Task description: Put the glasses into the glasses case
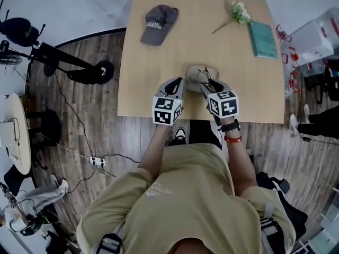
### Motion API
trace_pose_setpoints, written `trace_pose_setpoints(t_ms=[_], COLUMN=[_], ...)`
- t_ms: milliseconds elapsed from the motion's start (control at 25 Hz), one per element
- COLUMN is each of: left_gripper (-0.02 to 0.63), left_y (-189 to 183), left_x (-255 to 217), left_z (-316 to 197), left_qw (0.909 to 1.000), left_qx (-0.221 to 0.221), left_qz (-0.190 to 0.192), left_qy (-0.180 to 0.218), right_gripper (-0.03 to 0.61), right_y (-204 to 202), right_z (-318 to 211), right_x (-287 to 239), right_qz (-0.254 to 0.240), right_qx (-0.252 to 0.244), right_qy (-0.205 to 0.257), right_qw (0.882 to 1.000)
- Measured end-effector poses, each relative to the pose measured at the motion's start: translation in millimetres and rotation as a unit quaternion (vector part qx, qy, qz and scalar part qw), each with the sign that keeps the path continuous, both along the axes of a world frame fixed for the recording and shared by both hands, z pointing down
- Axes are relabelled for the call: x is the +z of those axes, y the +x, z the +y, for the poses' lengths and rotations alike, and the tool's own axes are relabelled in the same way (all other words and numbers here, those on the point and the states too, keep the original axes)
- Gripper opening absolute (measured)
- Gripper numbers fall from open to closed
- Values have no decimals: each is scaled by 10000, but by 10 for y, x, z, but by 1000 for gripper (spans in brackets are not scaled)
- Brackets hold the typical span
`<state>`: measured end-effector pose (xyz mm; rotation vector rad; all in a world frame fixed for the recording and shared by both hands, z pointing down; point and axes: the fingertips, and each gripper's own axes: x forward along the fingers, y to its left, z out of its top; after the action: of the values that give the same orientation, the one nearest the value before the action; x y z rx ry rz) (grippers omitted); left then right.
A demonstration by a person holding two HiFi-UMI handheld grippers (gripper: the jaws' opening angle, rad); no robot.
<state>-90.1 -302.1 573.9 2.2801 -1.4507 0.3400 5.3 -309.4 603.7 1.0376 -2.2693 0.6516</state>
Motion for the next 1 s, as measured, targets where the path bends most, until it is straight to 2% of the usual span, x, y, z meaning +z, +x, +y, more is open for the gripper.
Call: trace_pose_setpoints(t_ms=[280, 600, 1000], left_gripper=[29, 29, 30], left_y=[19, 10, -66], left_x=[130, 270, 359], left_z=[-127, -251, -318], left_qw=[10000, 9997, 9990], left_qx=[-41, -146, -350], left_qz=[-54, -53, -21], left_qy=[-67, -190, -294], right_gripper=[172, 172, 172], right_y=[-60, -132, -153], right_z=[-181, -292, -311], right_x=[185, 383, 650], right_qz=[387, 759, 1067], right_qx=[-693, -1349, -2379], right_qy=[24, -132, -532], right_qw=[9968, 9879, 9639])
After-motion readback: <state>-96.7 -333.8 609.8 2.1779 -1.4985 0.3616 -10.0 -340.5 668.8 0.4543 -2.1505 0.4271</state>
